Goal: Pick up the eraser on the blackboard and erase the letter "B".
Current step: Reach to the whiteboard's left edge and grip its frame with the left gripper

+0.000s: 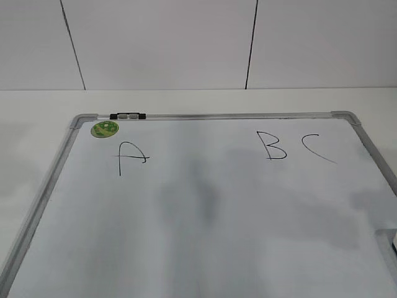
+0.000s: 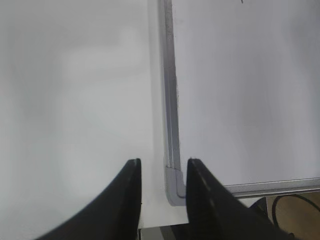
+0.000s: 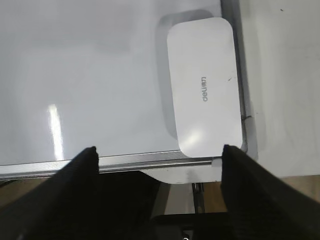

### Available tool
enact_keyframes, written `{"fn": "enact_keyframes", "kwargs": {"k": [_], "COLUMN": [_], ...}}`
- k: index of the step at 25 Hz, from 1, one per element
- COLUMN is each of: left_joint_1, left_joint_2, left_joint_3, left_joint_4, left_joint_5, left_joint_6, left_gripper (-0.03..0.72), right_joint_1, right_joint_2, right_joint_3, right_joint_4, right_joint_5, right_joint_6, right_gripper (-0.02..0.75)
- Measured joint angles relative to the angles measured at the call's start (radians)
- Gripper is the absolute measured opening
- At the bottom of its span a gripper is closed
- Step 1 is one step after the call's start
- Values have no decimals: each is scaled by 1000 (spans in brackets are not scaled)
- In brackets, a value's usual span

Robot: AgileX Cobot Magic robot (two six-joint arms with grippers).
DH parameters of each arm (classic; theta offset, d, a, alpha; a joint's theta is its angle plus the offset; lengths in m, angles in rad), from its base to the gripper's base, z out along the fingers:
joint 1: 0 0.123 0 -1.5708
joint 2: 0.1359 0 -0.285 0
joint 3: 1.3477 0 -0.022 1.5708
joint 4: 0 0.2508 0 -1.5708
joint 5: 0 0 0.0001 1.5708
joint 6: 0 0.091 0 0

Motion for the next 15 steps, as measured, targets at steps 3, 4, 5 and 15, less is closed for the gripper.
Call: {"fn": "enact_keyframes", "kwargs": {"k": [3,4,5,15], "left_joint_1": [0,0,0,-85], "left_joint_2": [125,164,210,567], "left_joint_3": [-65,-86,-104,-212], "left_joint_4": [-2,-2,-2,24], "left_joint_5": [0,0,0,-59], "left_joint_6": [0,0,0,3], "left_gripper": [238,238,238,239], "right_joint_1": [0,0,0,0], "right_joint_2": [26,34,39,46], "right_joint_3": [0,0,0,-1], "right_joint_4": [0,0,0,0], "right_joint_5": [0,0,0,0], "right_joint_6": [0,0,0,0], "right_gripper": [584,584,584,584]}}
